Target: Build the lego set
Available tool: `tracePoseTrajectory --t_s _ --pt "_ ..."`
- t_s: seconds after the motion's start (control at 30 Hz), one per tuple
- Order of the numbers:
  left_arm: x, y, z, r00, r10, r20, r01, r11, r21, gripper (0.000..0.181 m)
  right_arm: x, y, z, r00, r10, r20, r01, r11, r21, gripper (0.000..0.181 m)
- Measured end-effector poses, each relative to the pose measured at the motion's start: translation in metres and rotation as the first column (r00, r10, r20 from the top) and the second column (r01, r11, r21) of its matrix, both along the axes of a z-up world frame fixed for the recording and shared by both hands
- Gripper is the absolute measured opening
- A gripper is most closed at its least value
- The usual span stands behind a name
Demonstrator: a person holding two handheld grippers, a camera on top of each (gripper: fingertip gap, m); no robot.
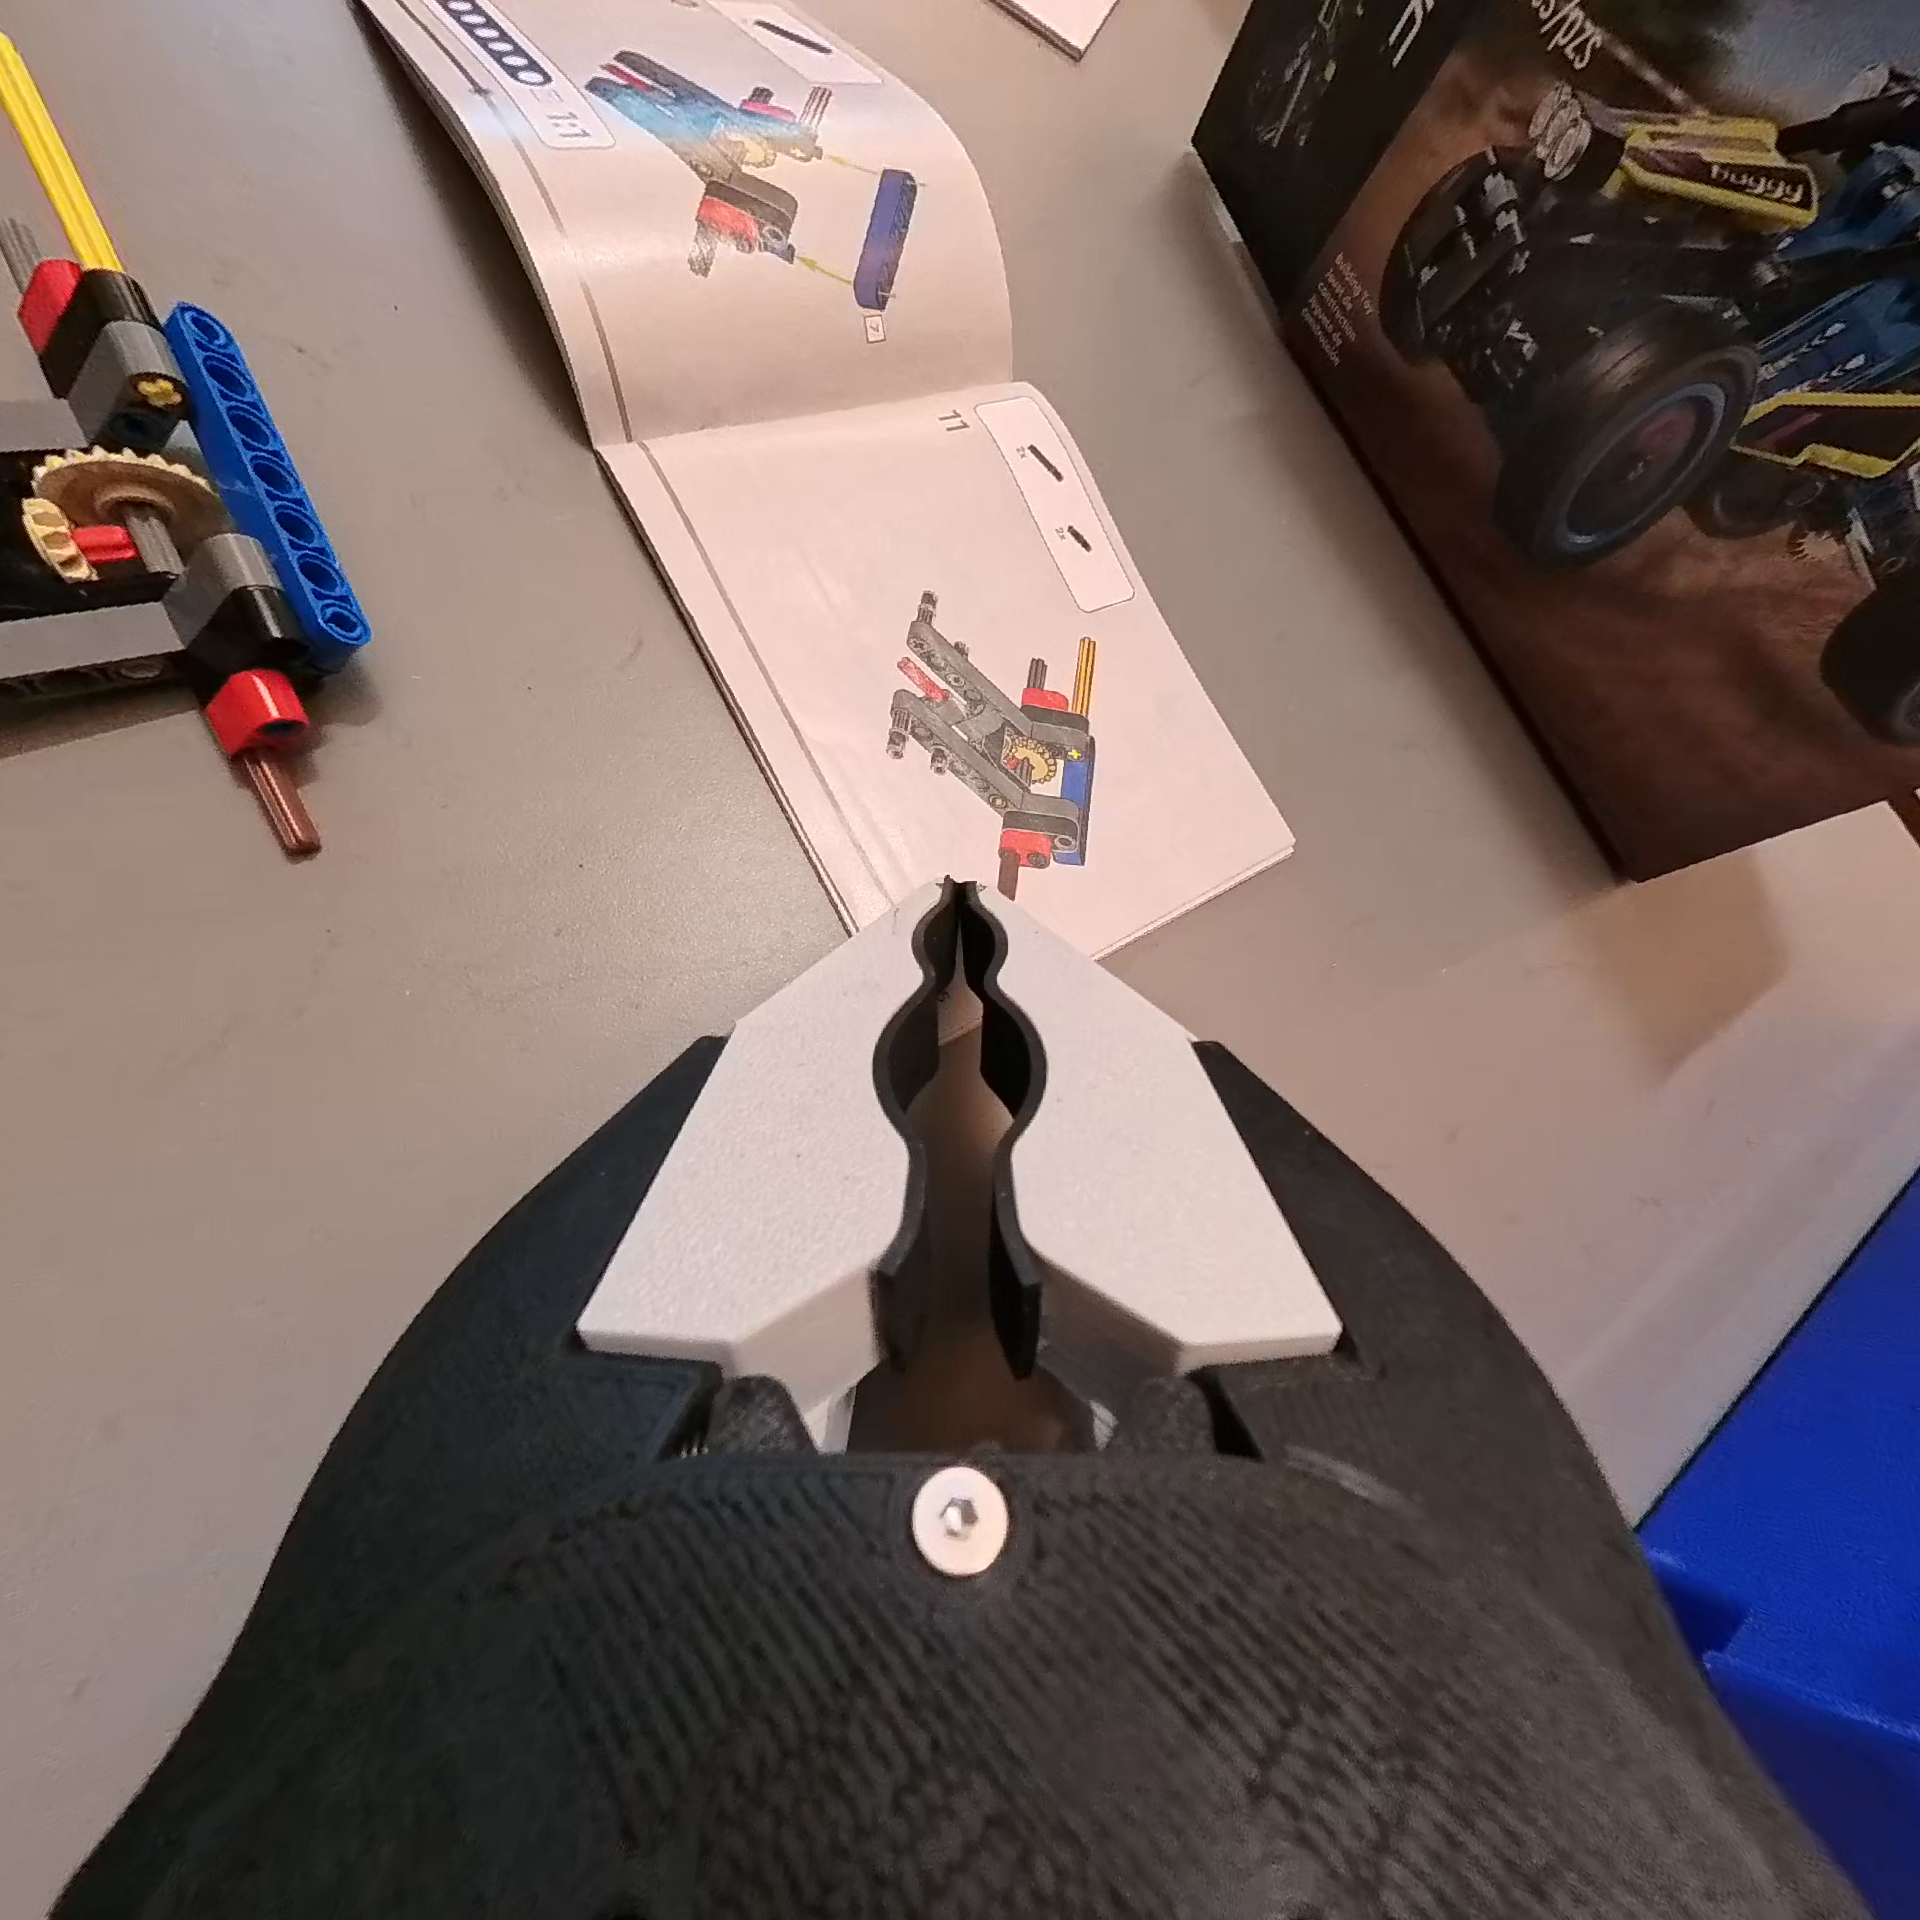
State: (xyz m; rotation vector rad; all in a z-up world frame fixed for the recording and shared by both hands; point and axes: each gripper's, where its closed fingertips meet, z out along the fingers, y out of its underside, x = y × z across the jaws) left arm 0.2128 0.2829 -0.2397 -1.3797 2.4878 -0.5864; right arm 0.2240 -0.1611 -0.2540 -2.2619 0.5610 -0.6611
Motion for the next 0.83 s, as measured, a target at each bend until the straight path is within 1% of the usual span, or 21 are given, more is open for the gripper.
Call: tracePoseTrajectory --t_s 0.03,0.07,0.17,0.27,0.4,0.5,0.67,0.73,0.83 --pt "0.001 -0.002 -0.003 1.000 -0.003 -0.010 0.003 1.000 -0.010 0.010 0.000 0.000 0.000 1.000 0.000 -0.001 0.000 1.000 0.001 0.000" --pt "0.001 -0.002 -0.007 1.000 -0.003 -0.027 0.003 1.000 -0.010 0.011 0.000 0.000 0.000 1.000 0.000 -0.002 0.000 1.000 0.001 0.000" --pt "-0.002 0.004 -0.017 0.998 0.000 -0.061 0.003 0.999 0.045 0.012 0.000 0.000 0.000 1.000 0.000 0.001 0.000 1.000 -0.001 0.000" --pt "-0.006 0.007 -0.017 0.997 0.000 -0.076 0.005 0.998 0.058 0.011 0.000 0.000 0.000 1.000 0.000 0.006 0.000 1.000 -0.004 0.000" --pt "-0.011 0.019 -0.017 0.996 0.021 -0.085 -0.012 0.994 0.107 0.012 0.000 0.000 0.000 1.000 0.000 0.002 0.000 1.000 -0.001 0.000" --pt "-0.006 0.026 -0.011 0.997 0.055 -0.049 -0.048 0.991 0.128 0.012 0.000 0.000 0.000 1.000 0.000 -0.002 0.000 1.000 0.001 0.000" --pt "-0.003 0.026 -0.001 0.998 0.062 0.001 -0.061 0.990 0.131 0.012 0.000 0.000 0.000 1.000 0.000 0.005 0.000 1.000 -0.003 0.000" --pt "0.001 0.029 0.004 0.996 0.081 0.036 -0.085 0.987 0.136 0.012 0.000 0.000 0.000 1.000 0.000 0.010 0.000 1.000 -0.006 0.000" --pt "0.004 0.031 0.013 0.992 0.099 0.079 -0.107 0.989 0.106 0.011 0.000 0.000 0.000 1.000 0.000 0.009 0.000 1.000 -0.005 0.000"
